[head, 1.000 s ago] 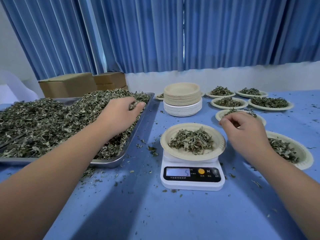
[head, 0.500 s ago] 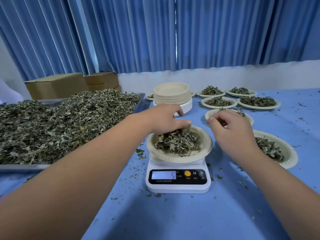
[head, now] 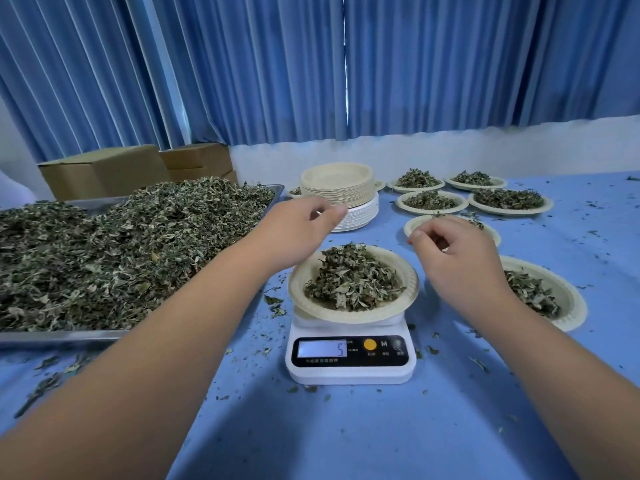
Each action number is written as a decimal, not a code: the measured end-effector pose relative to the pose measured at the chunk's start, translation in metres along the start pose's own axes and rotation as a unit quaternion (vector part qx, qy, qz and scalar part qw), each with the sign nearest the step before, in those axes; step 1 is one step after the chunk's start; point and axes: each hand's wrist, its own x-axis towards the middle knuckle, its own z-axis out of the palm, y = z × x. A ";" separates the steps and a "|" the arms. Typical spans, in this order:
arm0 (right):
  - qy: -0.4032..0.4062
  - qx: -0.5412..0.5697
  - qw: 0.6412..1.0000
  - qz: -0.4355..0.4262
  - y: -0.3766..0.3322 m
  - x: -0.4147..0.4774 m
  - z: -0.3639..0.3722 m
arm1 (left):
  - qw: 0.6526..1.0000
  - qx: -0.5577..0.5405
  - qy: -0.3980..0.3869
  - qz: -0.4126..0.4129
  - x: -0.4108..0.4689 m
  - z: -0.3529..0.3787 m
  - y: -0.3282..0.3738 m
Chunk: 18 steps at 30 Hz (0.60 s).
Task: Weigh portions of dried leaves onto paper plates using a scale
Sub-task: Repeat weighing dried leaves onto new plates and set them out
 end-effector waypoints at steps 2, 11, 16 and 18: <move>0.000 -0.004 1.000 0.000 0.000 0.000 0.000 | 0.992 -0.084 0.088 -0.035 -0.009 0.001 -0.007; 0.022 -0.011 1.000 0.007 0.002 0.000 0.001 | 0.938 -0.239 0.203 -0.146 -0.043 0.026 -0.029; 0.020 -0.034 0.998 0.046 0.001 -0.001 -0.001 | 0.942 -0.230 0.168 -0.176 -0.045 0.026 -0.031; 0.011 -0.031 0.997 0.064 0.001 -0.001 -0.001 | 0.942 -0.226 0.165 -0.185 -0.045 0.024 -0.033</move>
